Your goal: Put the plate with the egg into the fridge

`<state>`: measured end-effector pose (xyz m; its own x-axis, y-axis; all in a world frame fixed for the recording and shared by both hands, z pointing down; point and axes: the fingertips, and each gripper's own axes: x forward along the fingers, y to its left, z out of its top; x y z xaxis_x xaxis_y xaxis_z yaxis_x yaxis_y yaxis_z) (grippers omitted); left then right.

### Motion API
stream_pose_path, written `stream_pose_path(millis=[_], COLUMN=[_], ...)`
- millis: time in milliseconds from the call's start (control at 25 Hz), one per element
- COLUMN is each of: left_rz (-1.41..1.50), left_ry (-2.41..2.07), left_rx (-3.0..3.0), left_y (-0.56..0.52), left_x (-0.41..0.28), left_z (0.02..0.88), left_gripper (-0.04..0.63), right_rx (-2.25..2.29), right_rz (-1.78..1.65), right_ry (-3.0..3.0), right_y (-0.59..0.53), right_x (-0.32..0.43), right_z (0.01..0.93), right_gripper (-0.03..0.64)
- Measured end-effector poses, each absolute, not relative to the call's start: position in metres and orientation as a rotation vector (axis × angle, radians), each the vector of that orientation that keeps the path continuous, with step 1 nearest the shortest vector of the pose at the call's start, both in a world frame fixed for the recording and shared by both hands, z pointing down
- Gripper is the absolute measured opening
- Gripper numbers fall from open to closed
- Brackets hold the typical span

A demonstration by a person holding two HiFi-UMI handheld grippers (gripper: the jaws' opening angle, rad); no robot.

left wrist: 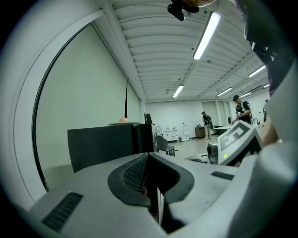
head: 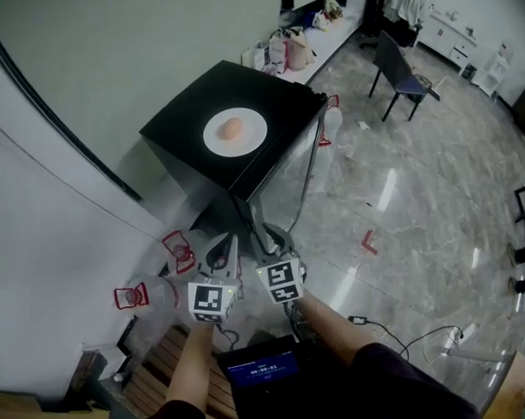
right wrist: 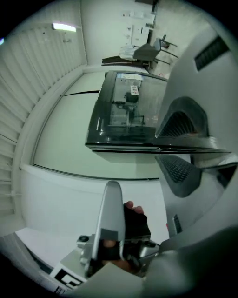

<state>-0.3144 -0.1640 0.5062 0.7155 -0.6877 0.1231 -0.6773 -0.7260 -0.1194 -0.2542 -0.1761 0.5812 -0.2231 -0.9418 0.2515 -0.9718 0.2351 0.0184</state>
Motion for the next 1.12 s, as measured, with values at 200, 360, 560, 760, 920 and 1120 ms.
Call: stream_pose_path(millis=[200,360,560,760,920,1120], left_rz=[-0.255,-0.264,-0.272,-0.3,-0.294,-0.307], left_ry=[0.983,0.916,0.89,0.872,0.855,0.819], left_rx=[-2.917,-2.946,-2.974,-2.993,-2.998,-2.995], left_y=[-0.17,-0.174,-0.179,-0.183,-0.183,-0.184], left_x=[-0.325,-0.335,-0.342,-0.343,-0.339,-0.332], left_z=[0.516,0.523,0.533,0.543,0.54,0.542], left_gripper=[0.011,0.011,0.011,0.011,0.011,0.011], right_rx=[1.987,2.069,2.15,2.214,2.237,2.22], right_rz=[0.25,0.174,0.149,0.238,0.284,0.313], right_ry=[-2.038,-1.931,-1.856,-1.869,-1.867,-1.896], right_y=[-0.198,-0.201,-0.202,-0.201,-0.2,-0.198], right_x=[-0.253,-0.251,-0.248,-0.247,-0.246,-0.247], right_z=[0.615,0.62,0.622,0.622,0.622,0.623], right_gripper=[0.092,0.098,0.101,0.095,0.083,0.081])
